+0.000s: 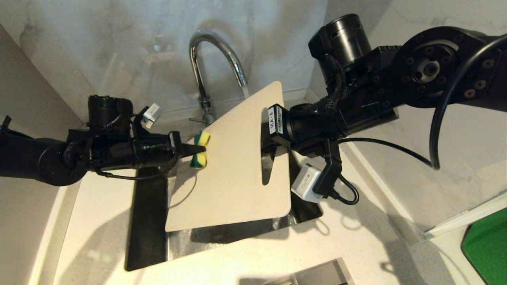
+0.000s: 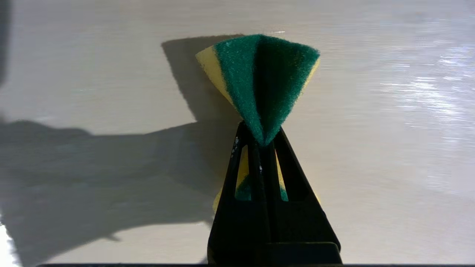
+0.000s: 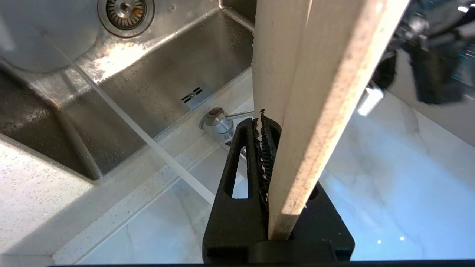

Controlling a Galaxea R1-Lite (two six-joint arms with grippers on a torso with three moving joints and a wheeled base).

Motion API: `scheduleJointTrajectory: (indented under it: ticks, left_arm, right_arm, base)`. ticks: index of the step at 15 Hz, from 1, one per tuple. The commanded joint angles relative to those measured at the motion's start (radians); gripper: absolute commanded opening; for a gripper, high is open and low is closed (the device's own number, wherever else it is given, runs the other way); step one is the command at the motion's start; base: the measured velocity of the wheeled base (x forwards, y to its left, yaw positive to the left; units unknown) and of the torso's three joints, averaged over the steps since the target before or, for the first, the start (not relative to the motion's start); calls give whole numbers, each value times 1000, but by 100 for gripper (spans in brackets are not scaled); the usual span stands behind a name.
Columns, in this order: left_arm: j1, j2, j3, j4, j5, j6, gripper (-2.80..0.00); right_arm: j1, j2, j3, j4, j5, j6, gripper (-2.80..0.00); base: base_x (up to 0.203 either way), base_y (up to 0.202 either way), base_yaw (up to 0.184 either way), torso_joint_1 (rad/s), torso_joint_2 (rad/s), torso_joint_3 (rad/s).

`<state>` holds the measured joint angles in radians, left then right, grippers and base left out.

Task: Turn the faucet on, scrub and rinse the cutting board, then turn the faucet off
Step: Scrub the cutting board underwater

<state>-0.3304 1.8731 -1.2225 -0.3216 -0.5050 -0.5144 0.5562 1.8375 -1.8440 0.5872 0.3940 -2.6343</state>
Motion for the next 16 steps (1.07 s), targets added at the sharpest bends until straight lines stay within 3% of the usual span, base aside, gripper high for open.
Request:
scheduleJointTrajectory:
  ticks: [1,9,13,16]
  left_arm:
    - [31,25,18,-2,-14,3,-280]
    - [158,75,73,-29,-34,65,-280]
    - [227,77,82,-33,-88,66,-280]
    - [233,51,79,-33,-90,57,-280]
  right_arm:
    - [1,-5,2,3,3,-15,-280]
    - [-1,-11,17,3,3,-15,-280]
    - [1,-17,19,3,3,-15,-280]
    - [1,-20,25,3,3,-15,-280]
  base:
    - [0,0,0,0,0,0]
    - [0,0,0,3,1,1]
    - [0,0,0,0,0,0]
    - [0,0,0,0,0,0]
